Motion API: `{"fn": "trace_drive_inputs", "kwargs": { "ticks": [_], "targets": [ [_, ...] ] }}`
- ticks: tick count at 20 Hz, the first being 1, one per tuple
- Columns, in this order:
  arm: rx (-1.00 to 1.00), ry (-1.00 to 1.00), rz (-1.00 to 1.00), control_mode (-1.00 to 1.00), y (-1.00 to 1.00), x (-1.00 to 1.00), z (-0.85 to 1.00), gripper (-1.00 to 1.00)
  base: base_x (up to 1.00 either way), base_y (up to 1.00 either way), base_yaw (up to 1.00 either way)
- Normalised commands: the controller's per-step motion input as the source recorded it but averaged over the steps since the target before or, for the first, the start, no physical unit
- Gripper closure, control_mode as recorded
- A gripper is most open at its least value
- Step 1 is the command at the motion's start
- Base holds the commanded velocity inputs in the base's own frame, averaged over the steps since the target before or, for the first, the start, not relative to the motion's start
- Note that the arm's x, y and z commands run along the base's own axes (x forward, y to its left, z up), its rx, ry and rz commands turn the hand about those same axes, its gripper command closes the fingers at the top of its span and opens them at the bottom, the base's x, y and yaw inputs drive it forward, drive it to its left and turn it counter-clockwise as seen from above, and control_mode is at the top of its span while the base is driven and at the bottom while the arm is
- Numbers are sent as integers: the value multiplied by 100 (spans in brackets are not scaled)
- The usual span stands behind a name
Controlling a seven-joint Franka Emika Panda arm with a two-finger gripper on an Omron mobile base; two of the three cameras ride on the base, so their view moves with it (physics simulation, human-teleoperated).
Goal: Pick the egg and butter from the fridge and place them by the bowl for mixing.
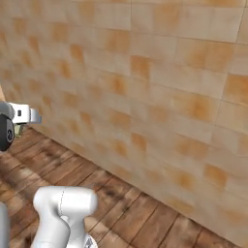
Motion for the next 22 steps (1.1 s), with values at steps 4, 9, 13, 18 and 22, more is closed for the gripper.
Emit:
{"fn": "trace_drive_inputs", "kwargs": {
  "ticks": [4,9,13,18,22],
  "targets": [
    [0,0,0,100,0,0,0,100,1,29,87],
    [0,0,0,100,0,0,0,100,8,10,86],
    [0,0,0,100,0,0,0,100,29,0,85],
    [0,0,0,100,0,0,0,100,81,-1,71],
    [0,0,0,100,0,0,0,100,100,-10,33]
  ]
}}
